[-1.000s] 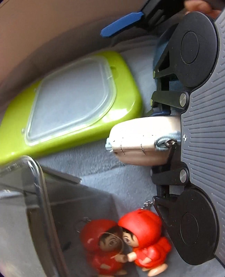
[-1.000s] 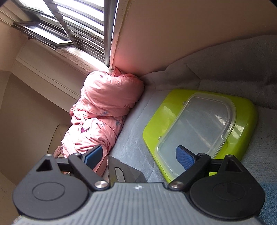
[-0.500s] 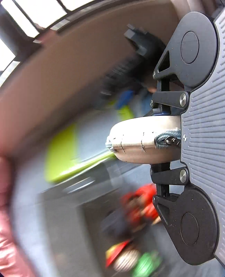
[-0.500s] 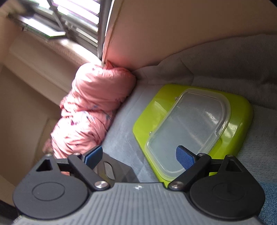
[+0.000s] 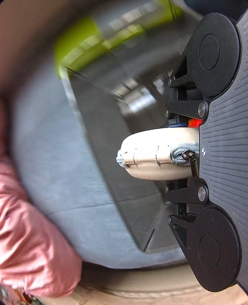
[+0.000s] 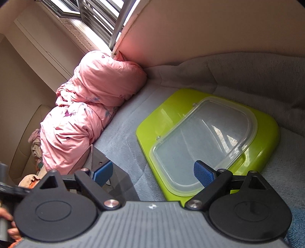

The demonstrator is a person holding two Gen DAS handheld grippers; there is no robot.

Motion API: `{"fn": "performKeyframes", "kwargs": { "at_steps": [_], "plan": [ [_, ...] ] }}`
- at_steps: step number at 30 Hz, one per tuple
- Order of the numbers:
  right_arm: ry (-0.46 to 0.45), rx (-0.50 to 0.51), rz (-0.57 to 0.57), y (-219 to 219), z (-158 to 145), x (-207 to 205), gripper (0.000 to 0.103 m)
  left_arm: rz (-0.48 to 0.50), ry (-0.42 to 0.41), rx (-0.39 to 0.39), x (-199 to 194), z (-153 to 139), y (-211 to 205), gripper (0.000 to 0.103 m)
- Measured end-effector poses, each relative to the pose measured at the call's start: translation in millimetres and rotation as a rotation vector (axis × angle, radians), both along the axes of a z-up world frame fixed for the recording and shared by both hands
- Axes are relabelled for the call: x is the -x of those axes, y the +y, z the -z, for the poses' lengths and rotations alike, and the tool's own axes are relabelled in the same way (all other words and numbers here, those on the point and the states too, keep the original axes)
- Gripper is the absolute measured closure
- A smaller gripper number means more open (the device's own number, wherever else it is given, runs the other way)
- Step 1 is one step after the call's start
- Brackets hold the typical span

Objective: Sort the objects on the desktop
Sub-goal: 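Carry the white ball into the clear box and open the left gripper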

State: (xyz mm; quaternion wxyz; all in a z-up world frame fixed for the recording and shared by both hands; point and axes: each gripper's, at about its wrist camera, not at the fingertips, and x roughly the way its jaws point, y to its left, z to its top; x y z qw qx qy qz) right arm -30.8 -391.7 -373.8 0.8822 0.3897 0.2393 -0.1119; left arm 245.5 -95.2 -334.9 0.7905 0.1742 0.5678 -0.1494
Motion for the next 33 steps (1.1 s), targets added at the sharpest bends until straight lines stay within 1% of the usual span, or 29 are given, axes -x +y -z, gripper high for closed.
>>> {"fn": "performKeyframes", "kwargs": {
  "at_steps": [3,4,6,8,12,14,16,18,19,20,21,23,24,25,27,29,30,31,32,33],
  "plan": [
    [0.011,-0.036,0.001,-5.3,5.0,-3.1,0.01,0.033,-0.022,-0.118,-3.4,9.6,-8.7,0.059],
    [0.012,-0.046,0.002,-6.6,6.4,-3.9,0.01,0.033,-0.011,-0.137,-5.4,10.8,-7.1,0.059],
    [0.013,-0.06,-0.001,-8.0,8.1,-5.3,0.01,0.013,0.032,-0.149,-13.2,20.5,0.2,0.059],
    [0.013,-0.063,-0.007,-8.0,9.0,-6.4,0.01,-0.008,0.061,-0.169,-12.8,30.7,8.8,0.059],
    [0.016,-0.061,-0.018,-7.3,9.3,-7.3,0.01,-0.029,0.059,-0.19,-20.2,40.6,25.1,0.058],
    [0.017,-0.062,-0.02,-7.2,9.3,-7.5,0.008,-0.023,0.054,-0.184,-19.9,37.8,27.3,0.058],
    [0.018,-0.063,-0.021,-7.2,9.2,-7.6,0.008,-0.019,0.031,-0.196,-16.5,32.5,27.3,0.055],
    [0.019,-0.062,-0.025,-7.0,9.0,-7.9,0.008,0.002,-0.008,-0.207,-9.6,22.3,25.5,0.046],
    [0.02,-0.061,-0.026,-6.8,9.0,-8.0,0.008,0.009,-0.023,-0.21,-7.9,17.7,25.4,0.045],
    [0.021,-0.059,-0.027,-6.4,8.7,-8.2,0.008,0.012,-0.032,-0.21,-7.7,13.6,26.1,0.041],
    [0.021,-0.056,-0.029,-6.0,8.5,-8.5,0.008,0.013,-0.04,-0.213,-6.3,8.8,26.4,0.026],
    [0.025,-0.051,-0.031,-5.5,8.4,-9.1,0.008,0.015,-0.095,-0.24,-0.1,-2.8,25.4,0.009],
    [0.027,-0.048,-0.031,-5.4,8.3,-9.3,0.008,0.018,-0.128,-0.253,2.3,-9.7,26.0,0.01],
    [0.03,-0.044,-0.031,-5.0,8.2,-9.6,0.008,0.019,-0.151,-0.248,3.7,-18.6,29.9,0.01],
    [0.041,-0.027,-0.032,-3.3,7.6,-10.2,0.008,0.001,-0.171,-0.194,10.0,-42.3,41.6,0.01],
    [0.06,-0.001,-0.045,0.4,6.6,-12.9,0.008,-0.052,-0.173,-0.098,25.9,-74.9,56.0,0.01],
    [0.072,0.016,-0.053,3.1,5.7,-14.5,0.008,-0.073,-0.171,-0.037,35.4,-91.8,63.4,0.01],
    [0.083,0.035,-0.064,6.1,4.3,-16.4,0.008,-0.087,-0.166,0.041,47.0,-109.5,70.9,0.01],
    [0.095,0.06,-0.081,10.1,1.6,-18.4,0.008,-0.09,-0.148,0.115,59.0,-120.9,75.4,0.01],
    [0.108,0.091,-0.104,15.7,-2.5,-20.2,0.008,-0.079,-0.114,0.186,71.7,-125.2,76.2,0.01]
  ]
}}
